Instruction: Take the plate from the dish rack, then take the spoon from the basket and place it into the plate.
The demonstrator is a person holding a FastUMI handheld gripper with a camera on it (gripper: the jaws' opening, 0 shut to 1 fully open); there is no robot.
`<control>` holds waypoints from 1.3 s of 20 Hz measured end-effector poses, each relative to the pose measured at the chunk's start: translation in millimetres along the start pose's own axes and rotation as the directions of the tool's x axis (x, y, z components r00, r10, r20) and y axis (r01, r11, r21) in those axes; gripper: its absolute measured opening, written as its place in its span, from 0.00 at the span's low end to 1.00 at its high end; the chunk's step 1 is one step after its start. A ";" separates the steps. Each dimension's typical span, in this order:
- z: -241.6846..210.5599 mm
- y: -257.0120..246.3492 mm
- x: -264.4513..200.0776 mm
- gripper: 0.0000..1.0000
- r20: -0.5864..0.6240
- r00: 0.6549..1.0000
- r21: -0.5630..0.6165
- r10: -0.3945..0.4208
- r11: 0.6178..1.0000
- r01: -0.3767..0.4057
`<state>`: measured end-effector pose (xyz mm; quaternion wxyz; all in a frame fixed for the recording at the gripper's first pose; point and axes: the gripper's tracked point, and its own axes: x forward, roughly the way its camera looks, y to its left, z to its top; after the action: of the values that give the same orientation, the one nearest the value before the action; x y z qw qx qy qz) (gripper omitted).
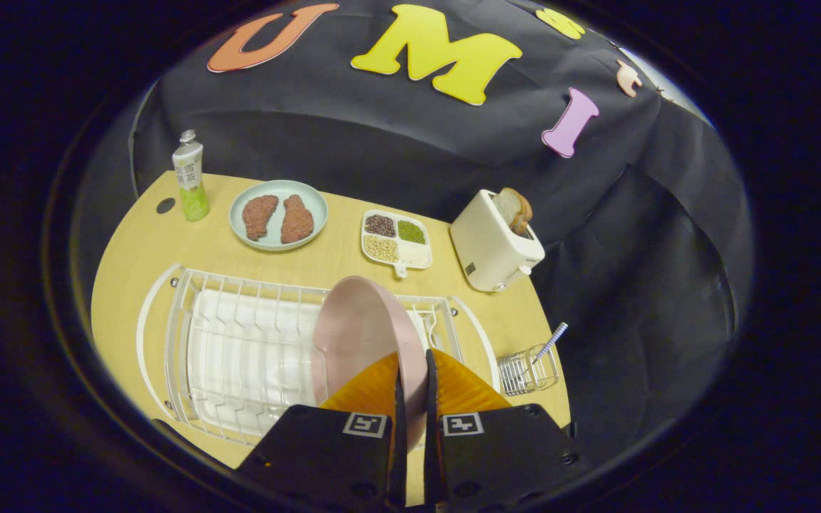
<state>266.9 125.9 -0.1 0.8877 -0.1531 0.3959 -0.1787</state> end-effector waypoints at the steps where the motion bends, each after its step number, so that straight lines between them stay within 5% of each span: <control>1: -0.7 0.0 -2.2 0.14 0.004 1.000 0.006 -0.004 1.000 0.004; 12: 7.1 -11.6 -25.8 0.14 0.151 0.981 0.084 -0.121 0.991 0.109; 17: -7.4 -33.6 -39.0 0.14 0.188 0.982 0.162 -0.035 0.987 0.004; 21: -34.0 -55.6 -54.2 0.14 0.206 0.970 0.173 0.127 0.971 -0.163; 26: -91.7 -93.2 -70.2 0.14 0.268 0.915 0.229 0.300 0.903 -0.363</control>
<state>135.4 61.9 25.3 0.9569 0.0219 0.2837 -0.0586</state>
